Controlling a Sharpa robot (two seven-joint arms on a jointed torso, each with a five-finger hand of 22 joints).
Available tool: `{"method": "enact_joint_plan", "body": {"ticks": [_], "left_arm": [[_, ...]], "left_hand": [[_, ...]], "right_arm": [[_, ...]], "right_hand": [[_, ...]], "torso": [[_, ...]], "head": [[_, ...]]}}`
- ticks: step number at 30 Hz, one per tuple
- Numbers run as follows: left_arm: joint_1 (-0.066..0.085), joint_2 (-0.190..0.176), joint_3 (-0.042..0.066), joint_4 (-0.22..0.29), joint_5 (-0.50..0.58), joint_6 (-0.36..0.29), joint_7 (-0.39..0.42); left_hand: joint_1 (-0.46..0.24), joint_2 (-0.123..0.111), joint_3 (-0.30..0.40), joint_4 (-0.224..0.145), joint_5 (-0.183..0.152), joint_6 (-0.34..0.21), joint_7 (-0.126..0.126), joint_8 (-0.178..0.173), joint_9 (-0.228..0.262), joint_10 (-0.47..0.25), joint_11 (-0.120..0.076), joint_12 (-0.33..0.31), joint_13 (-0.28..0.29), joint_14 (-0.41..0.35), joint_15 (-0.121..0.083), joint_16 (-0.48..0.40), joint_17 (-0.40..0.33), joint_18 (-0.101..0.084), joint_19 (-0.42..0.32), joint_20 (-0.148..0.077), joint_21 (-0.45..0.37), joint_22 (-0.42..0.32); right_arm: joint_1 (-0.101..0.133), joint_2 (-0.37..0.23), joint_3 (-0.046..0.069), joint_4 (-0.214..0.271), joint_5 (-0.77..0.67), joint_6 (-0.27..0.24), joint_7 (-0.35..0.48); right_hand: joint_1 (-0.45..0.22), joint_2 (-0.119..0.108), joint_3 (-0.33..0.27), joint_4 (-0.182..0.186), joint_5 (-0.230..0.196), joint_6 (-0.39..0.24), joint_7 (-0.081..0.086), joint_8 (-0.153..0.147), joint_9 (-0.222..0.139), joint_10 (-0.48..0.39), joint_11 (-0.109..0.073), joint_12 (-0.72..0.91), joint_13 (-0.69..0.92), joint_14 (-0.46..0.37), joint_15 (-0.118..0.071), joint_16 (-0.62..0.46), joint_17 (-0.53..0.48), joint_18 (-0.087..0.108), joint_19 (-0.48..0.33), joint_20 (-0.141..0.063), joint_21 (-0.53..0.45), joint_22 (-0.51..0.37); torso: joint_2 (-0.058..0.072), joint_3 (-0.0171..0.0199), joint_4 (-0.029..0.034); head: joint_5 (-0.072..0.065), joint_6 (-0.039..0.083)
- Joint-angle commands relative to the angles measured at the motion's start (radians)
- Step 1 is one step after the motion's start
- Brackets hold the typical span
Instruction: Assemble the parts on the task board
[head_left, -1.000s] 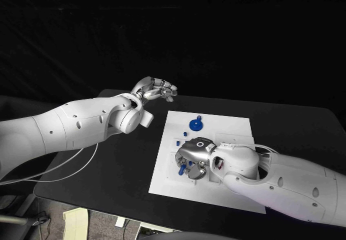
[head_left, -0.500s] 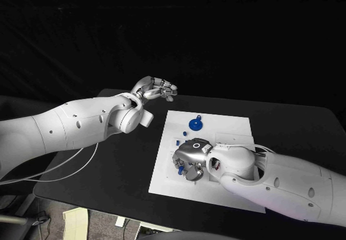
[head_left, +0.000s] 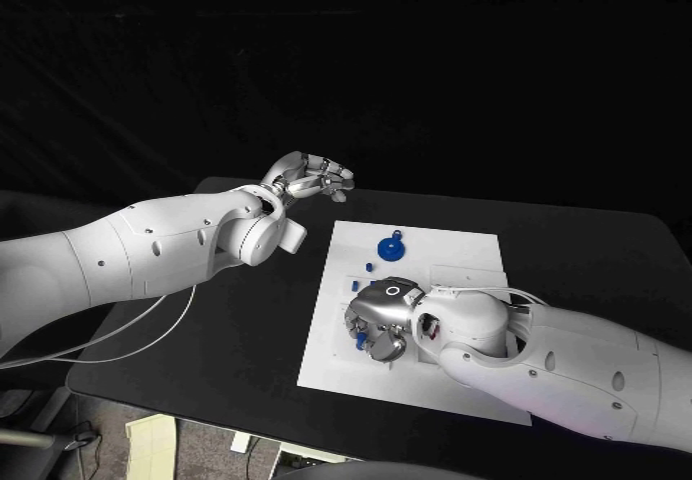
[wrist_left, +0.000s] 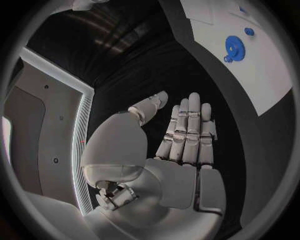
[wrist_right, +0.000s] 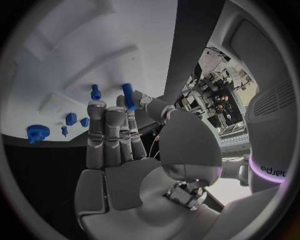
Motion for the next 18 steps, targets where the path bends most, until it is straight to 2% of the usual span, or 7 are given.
{"method": "enact_joint_plan", "body": {"ticks": [1, 2, 4, 7, 11, 13, 18], "left_arm": [[0.002, 0.002, 0.001, 0.001, 0.005, 0.008, 0.007], [0.002, 0.002, 0.001, 0.000, 0.005, 0.008, 0.007], [0.002, 0.002, 0.001, 0.000, 0.005, 0.008, 0.007], [0.002, 0.002, 0.001, 0.000, 0.005, 0.008, 0.007], [0.002, 0.001, 0.001, 0.000, 0.005, 0.009, 0.005], [0.002, 0.001, 0.001, 0.000, 0.005, 0.012, 0.002], [0.002, 0.001, 0.001, -0.001, 0.005, 0.012, 0.001]], "left_hand": [[0.002, 0.009, -0.001, 0.002, 0.003, -0.009, -0.001, 0.003, -0.001, -0.009, 0.000, 0.004, -0.002, 0.006, 0.001, -0.003, 0.002, -0.003, 0.006, -0.002, -0.004, 0.001], [0.002, 0.009, -0.001, 0.002, 0.003, -0.009, -0.001, 0.003, -0.001, -0.009, 0.000, 0.004, -0.002, 0.006, 0.001, -0.003, 0.002, -0.003, 0.006, -0.002, -0.004, 0.001], [0.002, 0.009, -0.001, 0.002, 0.003, -0.009, -0.001, 0.003, -0.001, -0.009, 0.000, 0.004, -0.002, 0.006, 0.001, -0.004, 0.002, -0.003, 0.006, -0.002, -0.004, 0.002], [0.002, 0.009, -0.001, 0.002, 0.003, -0.010, -0.001, 0.003, -0.002, -0.009, 0.000, 0.004, -0.002, 0.006, 0.001, -0.004, 0.003, -0.003, 0.006, -0.002, -0.004, 0.002], [0.002, 0.009, -0.001, 0.002, 0.003, -0.010, -0.001, 0.003, -0.002, -0.009, 0.000, 0.004, -0.002, 0.006, 0.001, -0.004, 0.003, -0.003, 0.006, -0.002, -0.005, 0.002], [0.002, 0.009, -0.001, 0.002, 0.003, -0.010, -0.001, 0.003, -0.002, -0.009, 0.000, 0.003, -0.002, 0.007, 0.001, -0.004, 0.003, -0.003, 0.006, -0.002, -0.005, 0.002], [0.001, 0.009, -0.001, 0.002, 0.003, -0.010, -0.001, 0.003, -0.002, -0.009, 0.000, 0.003, -0.002, 0.007, 0.001, -0.005, 0.004, -0.003, 0.006, -0.002, -0.005, 0.002]], "right_arm": [[-0.007, -0.001, -0.006, -0.006, 0.029, 0.017, 0.016], [-0.007, -0.001, -0.006, -0.007, 0.036, 0.012, 0.020], [-0.007, 0.000, -0.006, -0.010, 0.046, 0.009, 0.026], [-0.007, -0.001, -0.007, -0.012, 0.060, -0.002, 0.032], [-0.007, -0.003, -0.007, -0.014, 0.071, -0.042, 0.032], [-0.007, -0.004, -0.007, -0.014, 0.079, -0.079, 0.036], [-0.007, -0.007, -0.007, -0.014, 0.080, -0.099, 0.028]], "right_hand": [[-0.009, 0.001, 0.002, -0.003, 0.006, 0.005, 0.003, 0.001, -0.001, 0.018, 0.007, -0.002, 0.001, -0.005, -0.002, 0.002, -0.002, 0.062, -0.002, -0.004, 0.003, 0.016], [-0.012, -0.001, 0.002, -0.004, 0.011, 0.003, 0.004, -0.001, -0.002, 0.016, 0.008, -0.004, 0.001, -0.006, -0.001, 0.002, -0.003, 0.062, -0.003, -0.004, 0.003, 0.016], [-0.037, -0.018, -0.022, -0.013, 0.066, -0.009, 0.010, -0.011, -0.005, 0.002, 0.013, -0.015, 0.001, -0.005, 0.005, 0.003, -0.004, 0.062, -0.002, -0.002, 0.005, 0.017], [-0.082, -0.041, -0.090, -0.025, 0.099, -0.028, 0.018, -0.022, -0.009, -0.016, 0.021, -0.026, -0.001, -0.006, 0.010, 0.005, -0.004, 0.062, -0.002, -0.001, 0.008, 0.019], [-0.108, -0.040, -0.183, -0.050, 0.100, -0.058, 0.030, -0.040, -0.015, -0.047, 0.031, -0.047, -0.004, -0.011, 0.021, 0.005, -0.007, 0.062, -0.008, -0.003, 0.006, 0.017], [-0.106, -0.042, -0.202, -0.052, 0.099, -0.082, 0.040, -0.053, -0.021, -0.072, 0.040, -0.063, -0.010, -0.012, 0.030, 0.007, -0.007, 0.062, -0.009, -0.005, 0.006, 0.017], [-0.092, -0.064, -0.218, -0.047, 0.110, -0.124, 0.059, -0.076, -0.031, -0.123, 0.059, -0.086, -0.024, -0.022, 0.049, 0.007, -0.010, 0.062, -0.019, -0.004, -0.001, 0.015]], "torso": [[0.000, -0.0001, 0.0000], [0.000, -0.0001, 0.0000], [0.000, 0.0001, -0.0004], [0.000, -0.0002, 0.0002], [0.000, -0.0001, -0.0002], [0.000, -0.0001, -0.0002], [0.000, 0.0003, 0.0000]], "head": [[0.001, -0.001], [0.001, -0.001], [0.002, -0.002], [0.003, -0.002], [0.004, -0.003], [0.004, -0.003], [0.004, -0.002]]}}
